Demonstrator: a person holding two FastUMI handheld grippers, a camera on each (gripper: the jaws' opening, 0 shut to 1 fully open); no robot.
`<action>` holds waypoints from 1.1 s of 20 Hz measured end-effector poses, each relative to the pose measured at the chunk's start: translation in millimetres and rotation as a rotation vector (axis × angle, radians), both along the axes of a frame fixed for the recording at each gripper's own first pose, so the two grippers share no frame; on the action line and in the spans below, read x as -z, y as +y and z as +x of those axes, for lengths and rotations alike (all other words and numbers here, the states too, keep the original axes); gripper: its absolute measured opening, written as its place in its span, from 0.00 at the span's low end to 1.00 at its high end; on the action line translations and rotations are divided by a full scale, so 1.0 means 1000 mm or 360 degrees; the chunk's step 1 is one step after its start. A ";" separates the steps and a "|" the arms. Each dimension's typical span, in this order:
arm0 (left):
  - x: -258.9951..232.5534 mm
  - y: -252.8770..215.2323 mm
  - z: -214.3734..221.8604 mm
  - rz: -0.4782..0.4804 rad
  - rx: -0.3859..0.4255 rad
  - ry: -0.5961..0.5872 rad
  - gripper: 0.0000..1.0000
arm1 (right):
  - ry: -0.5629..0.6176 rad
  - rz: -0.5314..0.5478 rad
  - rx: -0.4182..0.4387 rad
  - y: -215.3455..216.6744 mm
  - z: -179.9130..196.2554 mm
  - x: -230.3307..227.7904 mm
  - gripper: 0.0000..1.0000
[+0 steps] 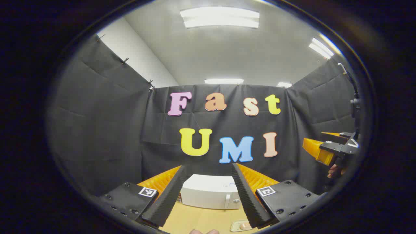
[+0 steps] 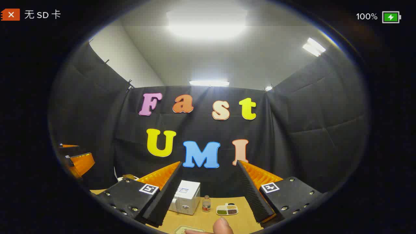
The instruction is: Open the microwave oven with the left hand, put the food in, and close the microwave oven.
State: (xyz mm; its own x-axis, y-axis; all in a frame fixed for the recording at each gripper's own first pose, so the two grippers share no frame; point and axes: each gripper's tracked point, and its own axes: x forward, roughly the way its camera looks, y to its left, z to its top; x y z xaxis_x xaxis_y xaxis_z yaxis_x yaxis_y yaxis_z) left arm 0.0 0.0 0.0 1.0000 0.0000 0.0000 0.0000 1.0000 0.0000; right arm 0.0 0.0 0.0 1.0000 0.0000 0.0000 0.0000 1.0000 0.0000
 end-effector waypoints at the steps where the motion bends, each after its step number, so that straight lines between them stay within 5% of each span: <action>1: 0.001 0.000 0.000 0.0001 -0.0005 0.0006 0.95 | -0.0002 -0.0002 -0.0007 0.002 -0.001 -0.001 0.99; 22: 0.012 -0.031 0.009 0.0053 0.0011 0.0063 0.96 | 0.0015 -0.0038 -0.0025 -0.023 0.003 0.003 0.98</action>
State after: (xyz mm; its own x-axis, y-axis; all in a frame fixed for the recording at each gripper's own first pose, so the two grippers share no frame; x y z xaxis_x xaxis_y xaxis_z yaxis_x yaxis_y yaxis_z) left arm 8.6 -31.2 -12.1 0.9992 -0.0062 -0.0395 0.0075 0.9994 0.0331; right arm 2.6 -23.0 -3.2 0.9998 0.0154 -0.0097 -0.0156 0.9996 -0.0237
